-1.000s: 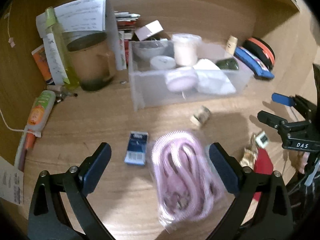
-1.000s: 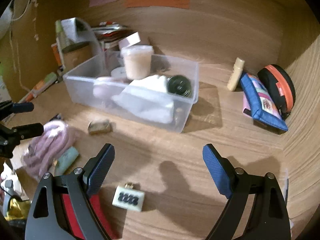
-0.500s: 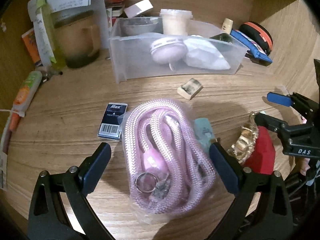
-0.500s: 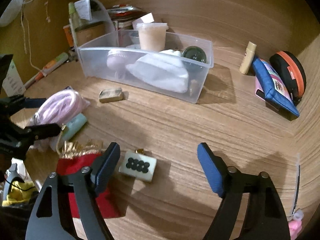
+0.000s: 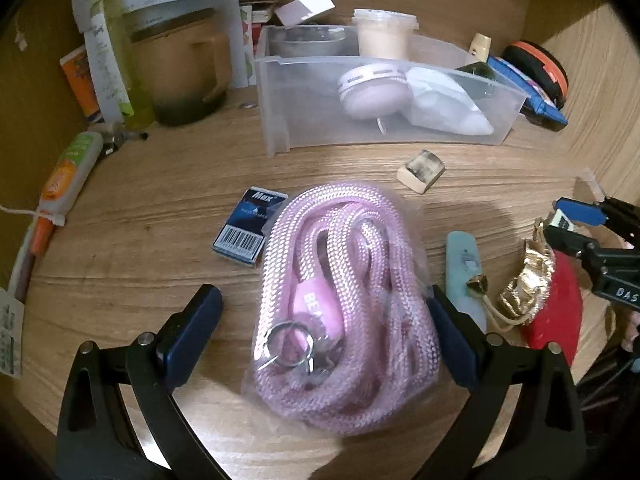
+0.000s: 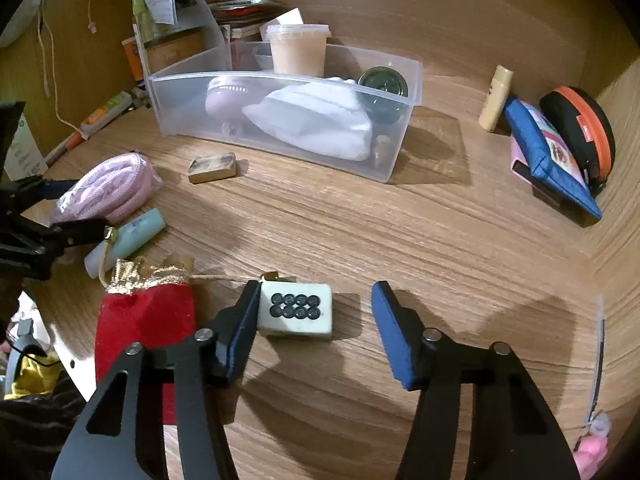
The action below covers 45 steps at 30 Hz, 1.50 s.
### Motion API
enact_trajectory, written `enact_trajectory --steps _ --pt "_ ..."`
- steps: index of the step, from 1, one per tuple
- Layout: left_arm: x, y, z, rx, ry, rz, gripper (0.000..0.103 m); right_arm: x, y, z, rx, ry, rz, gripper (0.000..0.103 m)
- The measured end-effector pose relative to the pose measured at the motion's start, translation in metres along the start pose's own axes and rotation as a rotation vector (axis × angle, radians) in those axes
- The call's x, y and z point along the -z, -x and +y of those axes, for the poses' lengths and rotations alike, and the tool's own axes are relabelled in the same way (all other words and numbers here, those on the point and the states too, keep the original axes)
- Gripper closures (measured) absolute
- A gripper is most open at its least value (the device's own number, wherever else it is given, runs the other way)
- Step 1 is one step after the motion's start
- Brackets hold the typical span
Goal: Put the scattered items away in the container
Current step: 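Grasp the bagged pink rope with left gripper while right grasps the white dotted tile, then carry both items into the clear bin and open both grippers to release them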
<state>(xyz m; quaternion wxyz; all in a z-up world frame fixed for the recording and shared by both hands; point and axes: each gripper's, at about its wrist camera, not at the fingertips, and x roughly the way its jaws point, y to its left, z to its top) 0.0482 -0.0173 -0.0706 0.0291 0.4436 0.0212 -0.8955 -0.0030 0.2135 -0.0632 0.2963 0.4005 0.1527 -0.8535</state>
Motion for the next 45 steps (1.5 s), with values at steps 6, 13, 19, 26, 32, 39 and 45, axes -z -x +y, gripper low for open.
enact_trajectory --steps 6,13,19,26,32,39,45 --pt "-0.006 -0.003 -0.007 -0.004 -0.007 -0.046 0.021 0.0 0.0 0.001 -0.015 -0.005 -0.004 0.072" --pt "-0.009 0.0 -0.015 0.016 -0.061 -0.058 0.036 -0.002 0.002 -0.001 -0.042 -0.018 -0.01 0.072" --pt "-0.014 0.004 -0.024 0.054 -0.063 -0.077 0.037 -0.011 0.007 -0.004 -0.029 -0.012 -0.034 0.072" --pt "-0.029 0.016 -0.029 0.087 -0.057 -0.135 0.038 -0.021 0.013 -0.008 -0.02 -0.016 -0.064 0.072" --pt "-0.04 0.025 -0.034 0.116 -0.043 -0.184 0.04 -0.033 0.017 -0.009 -0.019 -0.014 -0.096 0.072" --pt "-0.049 0.034 -0.03 0.134 -0.01 -0.223 0.041 -0.046 0.024 -0.009 -0.009 -0.002 -0.134 0.072" --pt "-0.054 0.04 -0.023 0.124 0.014 -0.258 0.042 -0.054 0.023 -0.009 -0.011 0.0 -0.15 0.072"
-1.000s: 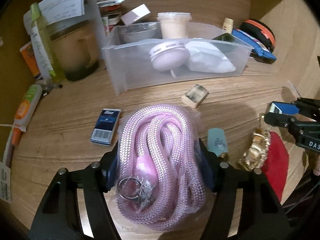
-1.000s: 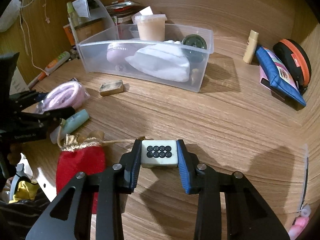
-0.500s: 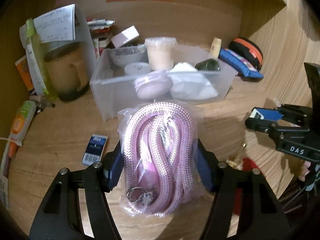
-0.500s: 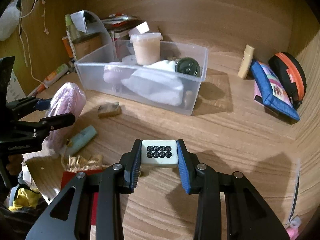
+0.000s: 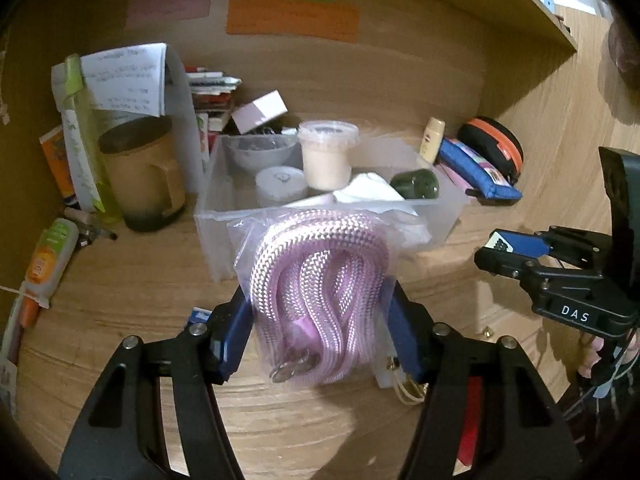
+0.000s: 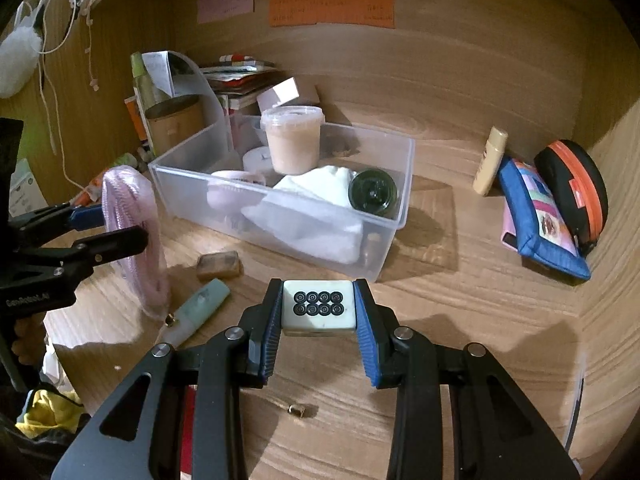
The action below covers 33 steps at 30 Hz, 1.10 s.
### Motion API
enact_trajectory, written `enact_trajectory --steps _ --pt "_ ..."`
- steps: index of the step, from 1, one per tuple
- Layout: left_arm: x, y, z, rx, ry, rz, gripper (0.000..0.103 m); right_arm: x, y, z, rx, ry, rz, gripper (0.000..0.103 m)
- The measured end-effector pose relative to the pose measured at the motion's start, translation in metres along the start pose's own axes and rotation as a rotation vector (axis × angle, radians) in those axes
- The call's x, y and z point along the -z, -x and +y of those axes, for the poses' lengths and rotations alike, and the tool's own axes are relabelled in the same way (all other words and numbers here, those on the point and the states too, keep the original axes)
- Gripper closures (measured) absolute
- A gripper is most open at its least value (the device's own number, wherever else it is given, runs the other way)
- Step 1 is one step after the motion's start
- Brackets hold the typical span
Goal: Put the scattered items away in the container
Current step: 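Carry both items into the clear bin and open both grippers to release them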
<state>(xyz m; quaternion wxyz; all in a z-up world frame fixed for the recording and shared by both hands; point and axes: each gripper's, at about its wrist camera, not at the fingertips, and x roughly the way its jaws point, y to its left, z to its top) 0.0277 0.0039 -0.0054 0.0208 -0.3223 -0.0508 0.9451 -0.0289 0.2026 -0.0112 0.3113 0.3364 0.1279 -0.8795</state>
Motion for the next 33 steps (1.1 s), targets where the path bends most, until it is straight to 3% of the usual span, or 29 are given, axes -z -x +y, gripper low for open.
enact_trajectory --steps 24,33 --pt "-0.051 0.025 0.015 0.01 0.03 -0.159 0.042 -0.048 -0.003 -0.002 -0.031 -0.025 -0.096 0.072" --pt "-0.079 0.007 0.017 -0.022 0.012 -0.175 0.042 -0.067 -0.008 0.003 -0.02 -0.01 -0.113 0.072"
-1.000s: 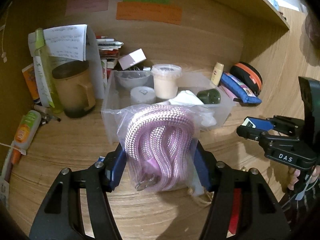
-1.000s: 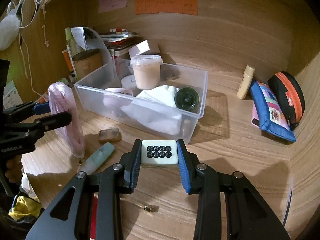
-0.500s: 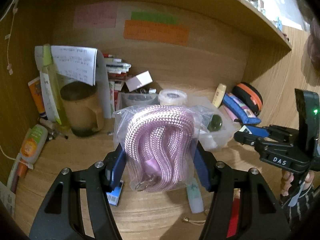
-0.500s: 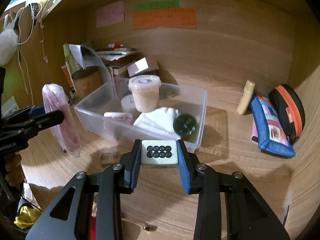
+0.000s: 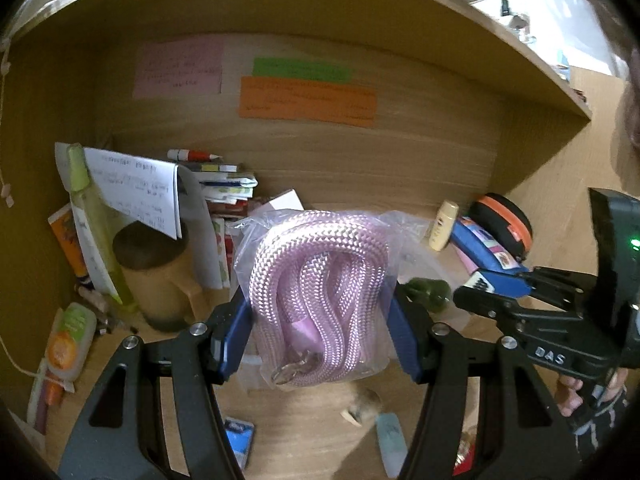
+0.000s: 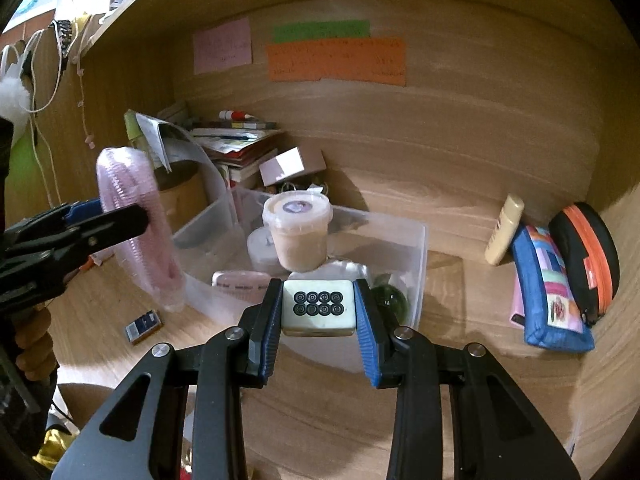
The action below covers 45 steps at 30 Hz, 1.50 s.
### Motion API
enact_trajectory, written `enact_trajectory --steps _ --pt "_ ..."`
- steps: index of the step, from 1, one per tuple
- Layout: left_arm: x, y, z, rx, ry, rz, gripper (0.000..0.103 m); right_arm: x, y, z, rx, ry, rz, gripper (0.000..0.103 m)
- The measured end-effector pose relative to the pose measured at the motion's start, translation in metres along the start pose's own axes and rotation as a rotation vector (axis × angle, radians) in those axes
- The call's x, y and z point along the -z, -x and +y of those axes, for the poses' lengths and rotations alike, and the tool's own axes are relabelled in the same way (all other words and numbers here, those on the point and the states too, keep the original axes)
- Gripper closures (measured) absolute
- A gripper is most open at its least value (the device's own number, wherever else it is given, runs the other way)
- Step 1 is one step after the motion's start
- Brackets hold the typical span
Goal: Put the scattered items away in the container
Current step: 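Carry both items into the clear bin and open both grippers to release them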
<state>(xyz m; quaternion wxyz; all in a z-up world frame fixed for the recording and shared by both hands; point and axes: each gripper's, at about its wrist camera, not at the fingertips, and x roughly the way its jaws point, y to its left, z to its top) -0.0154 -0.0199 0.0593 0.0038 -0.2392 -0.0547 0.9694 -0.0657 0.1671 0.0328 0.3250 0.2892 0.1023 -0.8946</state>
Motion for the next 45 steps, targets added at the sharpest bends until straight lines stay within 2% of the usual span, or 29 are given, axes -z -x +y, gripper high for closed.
enact_trajectory --steps 11,27,39,45 --pt "-0.012 -0.031 0.013 0.006 0.044 0.037 0.042 -0.011 -0.023 0.0 0.014 0.008 0.014 0.072" --pt "-0.007 -0.074 0.018 -0.02 0.066 0.097 0.042 -0.007 -0.074 -0.012 -0.009 -0.044 0.111 0.072" --pt "-0.004 -0.097 0.009 -0.074 0.03 0.117 0.041 -0.006 -0.091 -0.009 0.006 -0.04 0.152 0.072" --pt "-0.001 -0.105 0.01 -0.081 0.018 0.144 0.037 -0.005 -0.091 -0.007 0.017 -0.032 0.148 0.072"
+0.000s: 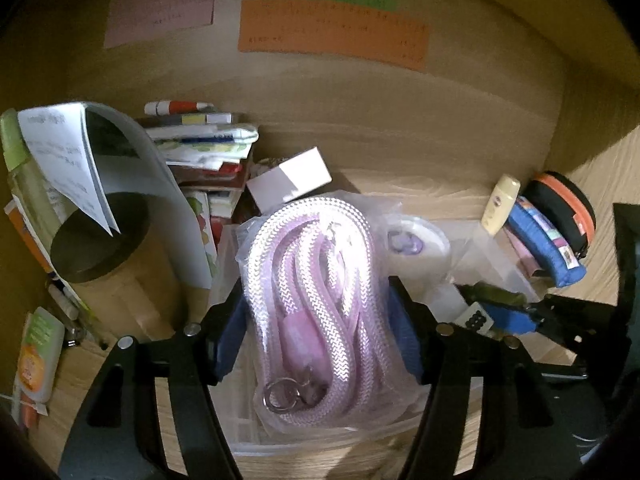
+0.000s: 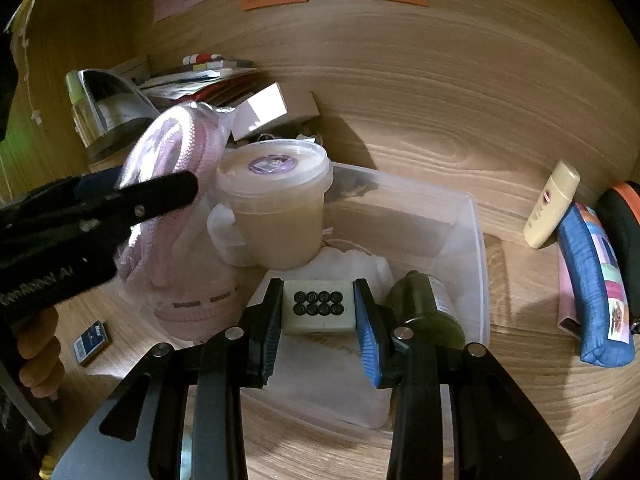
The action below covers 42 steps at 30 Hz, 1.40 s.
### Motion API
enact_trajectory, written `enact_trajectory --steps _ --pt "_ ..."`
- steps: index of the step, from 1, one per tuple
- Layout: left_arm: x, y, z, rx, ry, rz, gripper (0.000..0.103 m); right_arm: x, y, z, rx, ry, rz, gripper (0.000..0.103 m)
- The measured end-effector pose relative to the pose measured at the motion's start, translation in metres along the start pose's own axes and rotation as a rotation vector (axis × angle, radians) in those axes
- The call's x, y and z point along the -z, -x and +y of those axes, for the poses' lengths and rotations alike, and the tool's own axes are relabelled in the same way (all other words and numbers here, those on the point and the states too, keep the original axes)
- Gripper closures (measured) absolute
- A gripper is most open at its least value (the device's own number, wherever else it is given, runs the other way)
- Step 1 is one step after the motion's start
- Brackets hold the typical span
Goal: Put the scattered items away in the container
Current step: 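Carry both items into the clear bin and open both grippers to release them, then move right gripper to the red velvet pouch while left approaches the light blue tube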
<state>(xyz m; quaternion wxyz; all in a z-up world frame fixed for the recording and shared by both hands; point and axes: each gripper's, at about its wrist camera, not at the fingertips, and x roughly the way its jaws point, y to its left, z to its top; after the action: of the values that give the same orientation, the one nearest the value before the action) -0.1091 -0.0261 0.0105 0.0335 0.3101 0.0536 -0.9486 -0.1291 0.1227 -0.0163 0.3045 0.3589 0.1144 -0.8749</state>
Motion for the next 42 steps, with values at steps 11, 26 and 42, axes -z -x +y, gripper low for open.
enact_trajectory --steps 11,26,42 --pt "0.006 -0.003 -0.003 -0.003 -0.015 0.021 0.023 -0.004 0.008 -0.001 0.024 0.015 -0.029 0.065" --pt "0.01 0.041 -0.029 -0.047 -0.108 -0.069 0.004 -0.003 0.038 0.0 0.07 0.047 -0.101 0.02" --pt "0.022 0.071 -0.019 -0.042 -0.102 -0.082 0.003 0.023 0.082 0.006 0.089 0.044 -0.126 0.018"
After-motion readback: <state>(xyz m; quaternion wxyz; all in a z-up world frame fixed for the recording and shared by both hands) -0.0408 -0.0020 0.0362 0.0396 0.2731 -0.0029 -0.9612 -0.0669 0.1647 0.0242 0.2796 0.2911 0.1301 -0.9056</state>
